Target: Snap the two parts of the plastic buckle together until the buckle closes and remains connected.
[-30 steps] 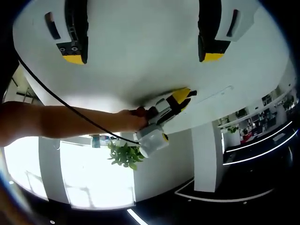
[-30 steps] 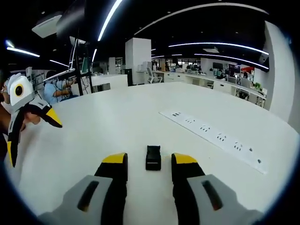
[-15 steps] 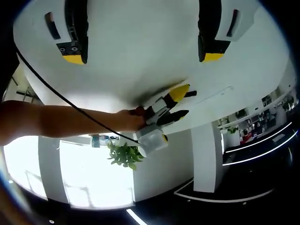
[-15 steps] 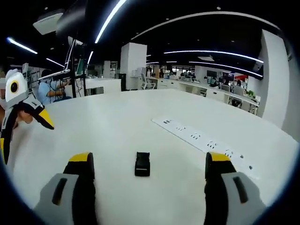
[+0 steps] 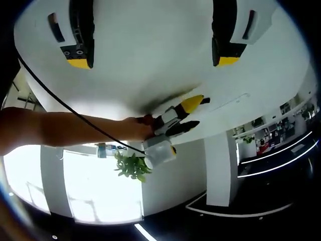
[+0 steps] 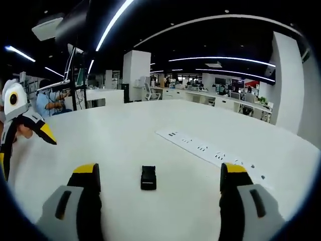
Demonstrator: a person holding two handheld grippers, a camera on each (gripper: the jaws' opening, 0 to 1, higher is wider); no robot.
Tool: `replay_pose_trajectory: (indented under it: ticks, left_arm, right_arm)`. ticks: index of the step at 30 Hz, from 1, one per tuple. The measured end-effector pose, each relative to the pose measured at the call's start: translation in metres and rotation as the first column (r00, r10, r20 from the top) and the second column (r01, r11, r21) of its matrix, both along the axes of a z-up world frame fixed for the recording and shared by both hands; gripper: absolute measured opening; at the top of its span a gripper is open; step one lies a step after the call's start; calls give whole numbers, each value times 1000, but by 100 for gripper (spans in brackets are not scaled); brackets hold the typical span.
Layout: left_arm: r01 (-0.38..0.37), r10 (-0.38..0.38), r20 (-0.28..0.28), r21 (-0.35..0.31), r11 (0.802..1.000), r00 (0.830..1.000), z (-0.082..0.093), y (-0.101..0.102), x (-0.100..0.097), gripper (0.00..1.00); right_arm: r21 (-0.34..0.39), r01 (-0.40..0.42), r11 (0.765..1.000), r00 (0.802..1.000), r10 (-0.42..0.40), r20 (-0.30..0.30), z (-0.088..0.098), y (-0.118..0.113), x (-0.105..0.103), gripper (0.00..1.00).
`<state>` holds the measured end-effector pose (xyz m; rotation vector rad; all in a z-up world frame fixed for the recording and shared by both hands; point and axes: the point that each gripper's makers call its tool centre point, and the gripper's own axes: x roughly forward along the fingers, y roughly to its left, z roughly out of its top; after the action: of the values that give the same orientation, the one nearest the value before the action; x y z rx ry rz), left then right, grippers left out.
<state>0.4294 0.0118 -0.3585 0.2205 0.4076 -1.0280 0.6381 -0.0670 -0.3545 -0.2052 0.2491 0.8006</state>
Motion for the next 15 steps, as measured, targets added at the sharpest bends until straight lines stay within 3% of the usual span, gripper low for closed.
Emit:
replay_pose_trajectory:
  ticks: [15]
  left_arm:
    - [-4,4,-13,18,1000,1000,-9,1,1,100]
  right_arm:
    - [14,9,1000,1000,-9,-15,0,-7,-15,100]
